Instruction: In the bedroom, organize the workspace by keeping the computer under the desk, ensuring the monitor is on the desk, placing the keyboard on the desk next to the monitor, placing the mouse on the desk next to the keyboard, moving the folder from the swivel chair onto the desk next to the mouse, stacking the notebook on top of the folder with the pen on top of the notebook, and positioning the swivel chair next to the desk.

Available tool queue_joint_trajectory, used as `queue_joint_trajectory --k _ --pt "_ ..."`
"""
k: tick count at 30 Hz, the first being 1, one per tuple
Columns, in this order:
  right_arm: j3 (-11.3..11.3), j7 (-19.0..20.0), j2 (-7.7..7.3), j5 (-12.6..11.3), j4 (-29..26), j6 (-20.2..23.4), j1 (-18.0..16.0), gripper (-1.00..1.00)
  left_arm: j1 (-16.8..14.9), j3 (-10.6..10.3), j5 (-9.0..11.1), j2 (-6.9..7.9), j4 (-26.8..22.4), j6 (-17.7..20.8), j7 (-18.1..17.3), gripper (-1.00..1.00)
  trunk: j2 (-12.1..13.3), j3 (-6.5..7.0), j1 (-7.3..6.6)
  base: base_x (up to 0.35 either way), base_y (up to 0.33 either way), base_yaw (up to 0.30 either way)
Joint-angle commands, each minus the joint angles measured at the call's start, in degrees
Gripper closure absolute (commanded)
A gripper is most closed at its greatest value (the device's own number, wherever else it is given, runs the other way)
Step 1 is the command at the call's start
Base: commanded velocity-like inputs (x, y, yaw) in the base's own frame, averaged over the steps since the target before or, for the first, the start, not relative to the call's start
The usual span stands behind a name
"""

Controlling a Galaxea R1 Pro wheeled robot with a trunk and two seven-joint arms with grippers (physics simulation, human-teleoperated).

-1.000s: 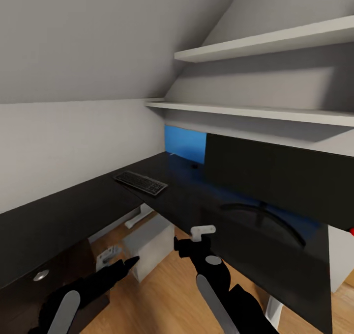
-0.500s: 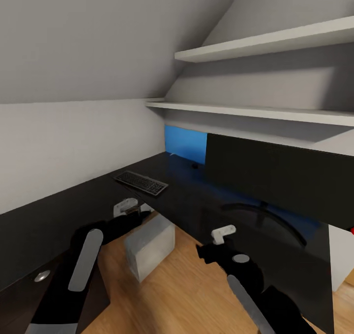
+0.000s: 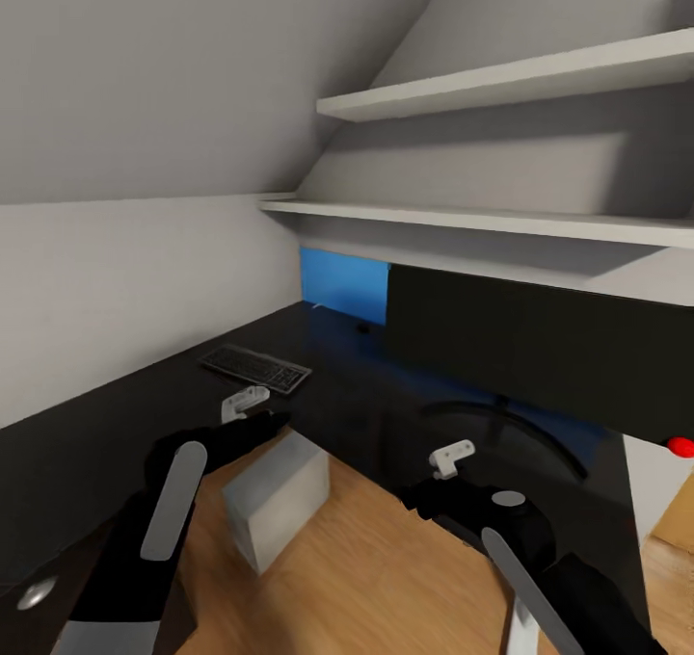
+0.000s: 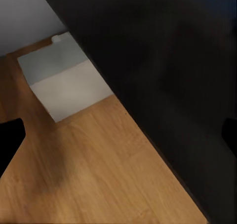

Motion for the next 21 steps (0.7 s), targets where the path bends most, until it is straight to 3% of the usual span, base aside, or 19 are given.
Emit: queue_joint_trajectory --k 1,11,21 --pt "0.11 -0.56 -0.06 -0.60 -0.05 0.16 -0.09 -1.00 -0.03 0.00 0.59 -0.01 0.12 0.13 0.58 -1.00 -0.04 -0.07 0.03 0.257 0.223 -0.292" --pt "0.71 -0.41 0.43 -0.54 0.00 0.17 0.21 -1.00 -0.55 -0.06 0.22 0.03 4.69 -0.64 0.70 -1.00 -0.04 -0.07 0.03 0.270 0.218 -0.297" --pt "0.76 -0.28 0.35 -0.55 -0.05 0.12 1.48 -1.00 -1.00 0.11 0.05 0.24 5.97 -0.98 0.70 -1.00 -0.04 -0.07 0.03 0.285 0.191 -0.299"
